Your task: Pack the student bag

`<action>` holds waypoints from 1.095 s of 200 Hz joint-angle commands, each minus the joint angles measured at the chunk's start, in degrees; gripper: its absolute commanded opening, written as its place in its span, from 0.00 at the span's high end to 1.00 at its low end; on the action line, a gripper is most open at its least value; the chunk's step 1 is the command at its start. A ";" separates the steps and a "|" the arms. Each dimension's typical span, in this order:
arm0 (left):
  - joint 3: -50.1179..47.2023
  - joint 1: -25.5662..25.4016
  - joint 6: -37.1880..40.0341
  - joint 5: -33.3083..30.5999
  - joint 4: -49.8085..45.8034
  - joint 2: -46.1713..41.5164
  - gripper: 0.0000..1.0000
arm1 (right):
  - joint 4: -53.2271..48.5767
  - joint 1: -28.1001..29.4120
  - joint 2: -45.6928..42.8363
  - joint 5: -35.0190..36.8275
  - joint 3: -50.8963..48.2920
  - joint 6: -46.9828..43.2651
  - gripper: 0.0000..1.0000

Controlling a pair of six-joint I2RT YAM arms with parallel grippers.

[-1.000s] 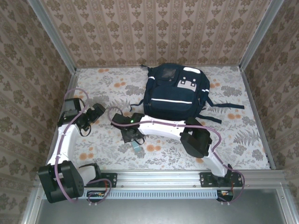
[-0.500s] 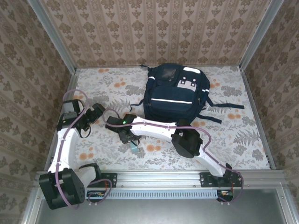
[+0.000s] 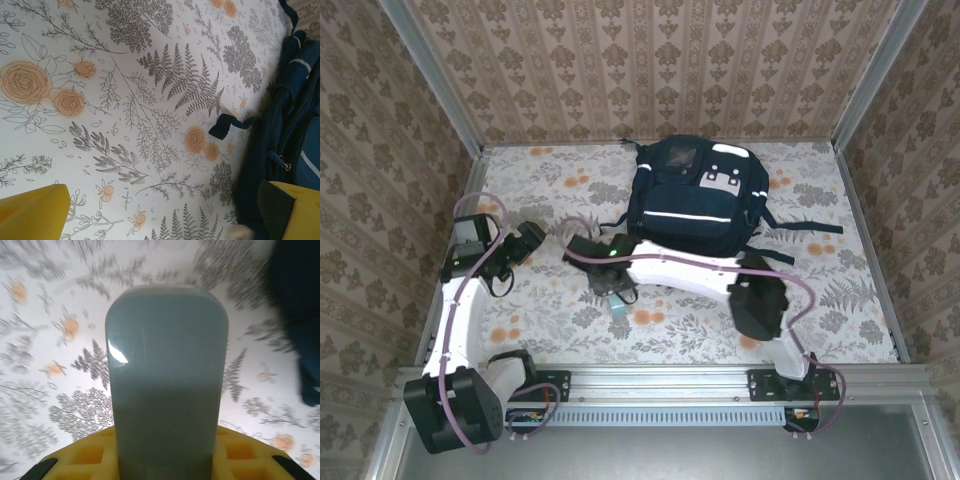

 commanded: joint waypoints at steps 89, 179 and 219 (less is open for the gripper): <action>21.13 -34.87 19.15 -8.13 7.45 24.32 0.02 | 5.16 -27.68 -33.76 4.82 -25.46 -3.26 0.74; 41.96 -52.57 50.92 -15.55 -0.06 47.47 0.11 | 8.24 -44.16 -45.48 -3.21 -39.64 -4.25 0.74; 48.59 -52.50 58.59 -11.68 -4.64 53.82 0.11 | 8.25 -44.99 -46.72 -3.93 -40.27 -4.17 0.73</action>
